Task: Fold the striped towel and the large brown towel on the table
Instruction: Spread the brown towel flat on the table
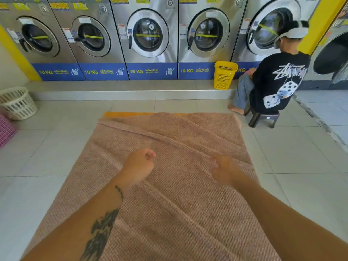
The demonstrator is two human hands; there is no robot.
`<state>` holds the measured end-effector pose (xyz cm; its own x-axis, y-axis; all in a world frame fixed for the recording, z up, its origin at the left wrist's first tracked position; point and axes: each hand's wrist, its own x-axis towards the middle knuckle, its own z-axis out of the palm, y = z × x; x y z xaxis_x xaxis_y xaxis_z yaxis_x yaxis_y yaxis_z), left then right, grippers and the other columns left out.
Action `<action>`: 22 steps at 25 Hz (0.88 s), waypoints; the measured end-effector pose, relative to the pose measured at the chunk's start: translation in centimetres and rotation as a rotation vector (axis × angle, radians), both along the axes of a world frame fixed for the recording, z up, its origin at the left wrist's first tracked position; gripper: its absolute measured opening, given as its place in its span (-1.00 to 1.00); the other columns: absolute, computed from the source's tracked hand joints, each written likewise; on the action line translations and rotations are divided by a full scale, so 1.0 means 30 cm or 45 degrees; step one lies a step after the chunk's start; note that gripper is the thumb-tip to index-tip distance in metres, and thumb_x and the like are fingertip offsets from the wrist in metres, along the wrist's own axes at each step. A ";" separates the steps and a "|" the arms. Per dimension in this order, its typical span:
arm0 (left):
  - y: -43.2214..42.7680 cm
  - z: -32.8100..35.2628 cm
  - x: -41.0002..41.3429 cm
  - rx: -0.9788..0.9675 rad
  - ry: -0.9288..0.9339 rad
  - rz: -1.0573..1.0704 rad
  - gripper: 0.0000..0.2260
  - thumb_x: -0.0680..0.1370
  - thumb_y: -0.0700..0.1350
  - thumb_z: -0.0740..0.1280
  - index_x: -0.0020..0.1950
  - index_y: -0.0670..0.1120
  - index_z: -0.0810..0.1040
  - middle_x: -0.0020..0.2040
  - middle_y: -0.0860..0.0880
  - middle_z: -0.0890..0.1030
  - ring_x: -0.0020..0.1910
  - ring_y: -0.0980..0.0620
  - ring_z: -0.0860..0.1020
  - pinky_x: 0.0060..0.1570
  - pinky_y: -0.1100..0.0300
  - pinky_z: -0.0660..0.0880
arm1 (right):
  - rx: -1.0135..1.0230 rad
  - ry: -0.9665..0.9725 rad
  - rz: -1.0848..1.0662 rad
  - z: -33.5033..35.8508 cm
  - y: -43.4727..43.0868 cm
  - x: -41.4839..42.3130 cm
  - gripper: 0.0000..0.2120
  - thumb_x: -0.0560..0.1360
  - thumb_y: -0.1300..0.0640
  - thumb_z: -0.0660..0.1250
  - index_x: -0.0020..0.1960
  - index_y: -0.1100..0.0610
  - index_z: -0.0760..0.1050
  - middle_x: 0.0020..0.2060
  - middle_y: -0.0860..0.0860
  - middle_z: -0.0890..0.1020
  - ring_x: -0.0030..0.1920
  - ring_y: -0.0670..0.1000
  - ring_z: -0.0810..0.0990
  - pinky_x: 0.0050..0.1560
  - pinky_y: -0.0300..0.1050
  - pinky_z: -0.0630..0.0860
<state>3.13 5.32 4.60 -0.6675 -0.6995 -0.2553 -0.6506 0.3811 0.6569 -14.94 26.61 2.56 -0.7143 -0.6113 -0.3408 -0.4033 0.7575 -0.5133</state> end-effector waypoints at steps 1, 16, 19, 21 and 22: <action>-0.011 0.002 -0.047 0.001 -0.022 -0.002 -0.79 0.58 -0.22 0.25 0.06 0.08 0.56 0.01 0.12 0.54 -0.12 0.12 0.55 -0.20 0.19 0.53 | -0.014 0.015 0.037 0.011 -0.046 -0.032 -0.56 0.52 0.21 0.26 0.40 0.07 0.42 0.40 0.10 0.39 0.28 0.17 0.51 0.17 -0.01 0.53; -0.575 -0.330 -0.585 -0.568 -0.453 0.088 -0.56 0.61 0.05 0.15 0.50 0.07 0.29 0.51 -0.16 0.24 0.45 -0.26 0.23 0.39 -0.25 0.25 | 0.098 0.515 0.074 -0.168 -0.640 -0.623 -0.55 0.53 0.25 0.22 0.38 -0.05 0.43 0.22 0.11 0.52 0.22 0.21 0.50 0.16 0.16 0.53; -0.625 -0.396 -0.625 -0.555 -0.551 -0.015 -0.48 0.62 0.16 0.06 0.58 0.15 0.10 0.59 -0.09 0.05 0.53 -0.23 0.05 0.47 -0.24 0.08 | 0.211 0.554 0.232 -0.257 -0.719 -0.672 -0.56 0.53 0.09 0.23 0.41 -0.08 0.36 0.28 0.12 0.42 0.29 0.23 0.37 0.27 0.23 0.40; -0.645 -0.418 -0.659 -0.572 -0.518 -0.080 -0.48 0.63 0.17 0.02 0.60 0.16 0.07 0.61 -0.07 0.01 0.56 -0.18 -0.01 0.50 -0.21 0.00 | 0.201 0.627 0.094 -0.284 -0.709 -0.720 -0.69 0.53 0.05 0.24 0.27 0.00 0.47 0.19 0.14 0.46 0.23 0.23 0.40 0.22 0.19 0.42; -0.660 -0.417 -0.680 -0.541 -0.477 -0.117 -0.48 0.63 0.17 0.04 0.60 0.17 0.07 0.62 -0.06 0.00 0.57 -0.16 -0.03 0.52 -0.17 -0.03 | 0.234 0.669 0.017 -0.282 -0.688 -0.754 -0.72 0.53 0.04 0.26 0.22 0.04 0.50 0.14 0.15 0.48 0.20 0.23 0.42 0.19 0.18 0.46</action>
<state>-17.26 -14.48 -7.90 -0.6488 -0.7355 -0.1949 -0.7609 0.6276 0.1648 -37.55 5.96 -5.91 -0.8094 -0.5857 -0.0423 -0.5799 0.8085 -0.1004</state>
